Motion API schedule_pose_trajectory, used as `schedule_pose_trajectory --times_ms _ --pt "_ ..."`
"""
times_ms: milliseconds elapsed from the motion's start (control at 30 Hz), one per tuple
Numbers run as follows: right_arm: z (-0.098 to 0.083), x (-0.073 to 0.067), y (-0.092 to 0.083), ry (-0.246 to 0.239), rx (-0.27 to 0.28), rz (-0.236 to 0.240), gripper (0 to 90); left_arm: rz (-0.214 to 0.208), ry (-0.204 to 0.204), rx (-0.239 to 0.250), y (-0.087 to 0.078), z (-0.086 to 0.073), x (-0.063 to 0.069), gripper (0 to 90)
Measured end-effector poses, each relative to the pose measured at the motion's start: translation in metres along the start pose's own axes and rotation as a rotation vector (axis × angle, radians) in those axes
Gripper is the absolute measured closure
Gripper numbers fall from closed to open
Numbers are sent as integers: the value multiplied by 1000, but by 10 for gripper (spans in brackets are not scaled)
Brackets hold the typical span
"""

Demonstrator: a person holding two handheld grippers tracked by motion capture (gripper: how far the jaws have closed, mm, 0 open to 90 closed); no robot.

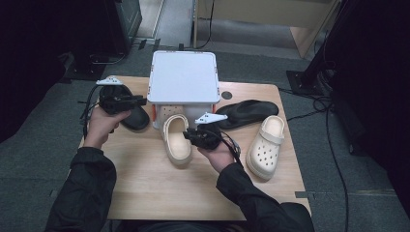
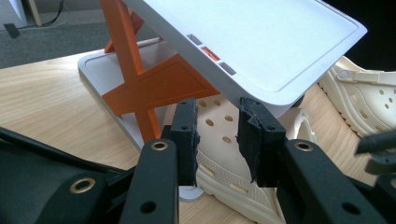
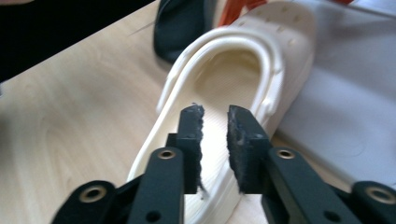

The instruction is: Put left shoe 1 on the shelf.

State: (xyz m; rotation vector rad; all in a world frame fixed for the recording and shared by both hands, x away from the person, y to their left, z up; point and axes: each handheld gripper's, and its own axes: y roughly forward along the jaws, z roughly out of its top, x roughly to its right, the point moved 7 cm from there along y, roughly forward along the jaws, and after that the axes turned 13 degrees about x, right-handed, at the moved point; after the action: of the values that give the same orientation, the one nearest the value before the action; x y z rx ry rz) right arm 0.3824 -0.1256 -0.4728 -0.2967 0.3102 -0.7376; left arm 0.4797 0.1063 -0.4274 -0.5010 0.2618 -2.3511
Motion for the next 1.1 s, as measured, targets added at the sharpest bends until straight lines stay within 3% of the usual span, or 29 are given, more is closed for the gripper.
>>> schedule_pose_trajectory --times_ms 167,467,700,833,933,1100 --pt "-13 -10 -7 23 -9 62 812 0 -2 -1 0 0 -1 680" --pt "-40 -37 -23 -11 -40 159 848 2 -2 -2 0 -1 -1 670" --pt "-66 -51 -23 -41 -105 216 851 -2 -8 5 0 0 -1 659" --pt "-79 -52 -16 -78 -144 216 851 1 -3 6 0 0 -1 655" --pt "-84 -50 -10 -60 -161 215 851 2 -3 7 0 0 -1 655" --pt "-83 -47 -3 -74 -159 212 855 3 -2 8 0 0 -1 655"
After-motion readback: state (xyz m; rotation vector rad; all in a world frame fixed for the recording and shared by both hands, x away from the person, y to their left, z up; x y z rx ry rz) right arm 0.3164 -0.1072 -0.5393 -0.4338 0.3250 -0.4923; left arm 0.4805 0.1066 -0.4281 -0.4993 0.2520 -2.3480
